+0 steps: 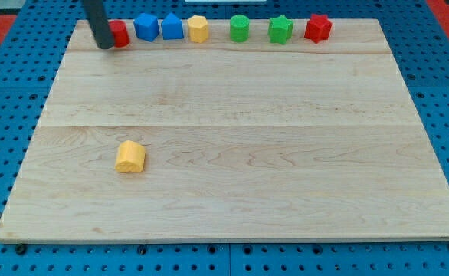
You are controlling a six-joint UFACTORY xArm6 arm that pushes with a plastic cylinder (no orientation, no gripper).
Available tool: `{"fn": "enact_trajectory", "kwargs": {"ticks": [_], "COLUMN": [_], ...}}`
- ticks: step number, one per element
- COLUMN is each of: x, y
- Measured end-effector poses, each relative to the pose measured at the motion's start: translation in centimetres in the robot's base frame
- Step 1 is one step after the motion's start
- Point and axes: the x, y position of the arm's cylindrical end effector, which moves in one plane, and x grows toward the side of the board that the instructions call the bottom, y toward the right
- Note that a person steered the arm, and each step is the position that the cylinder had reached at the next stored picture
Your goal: Slide the red circle to the left of the blue cube
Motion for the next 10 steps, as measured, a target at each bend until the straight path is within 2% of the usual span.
{"fn": "enact_trajectory", "kwargs": {"ticks": [1,2,3,4,5,6,7,8,9,10], "x": [-1.0,-1.8,-1.8,5.1,15.5,26.2,31.7,30.7,28.9,29.0], "y": [1.5,-2.8,-2.3,2.6,11.9,14.1,11.1,16.1,25.8,28.1]}}
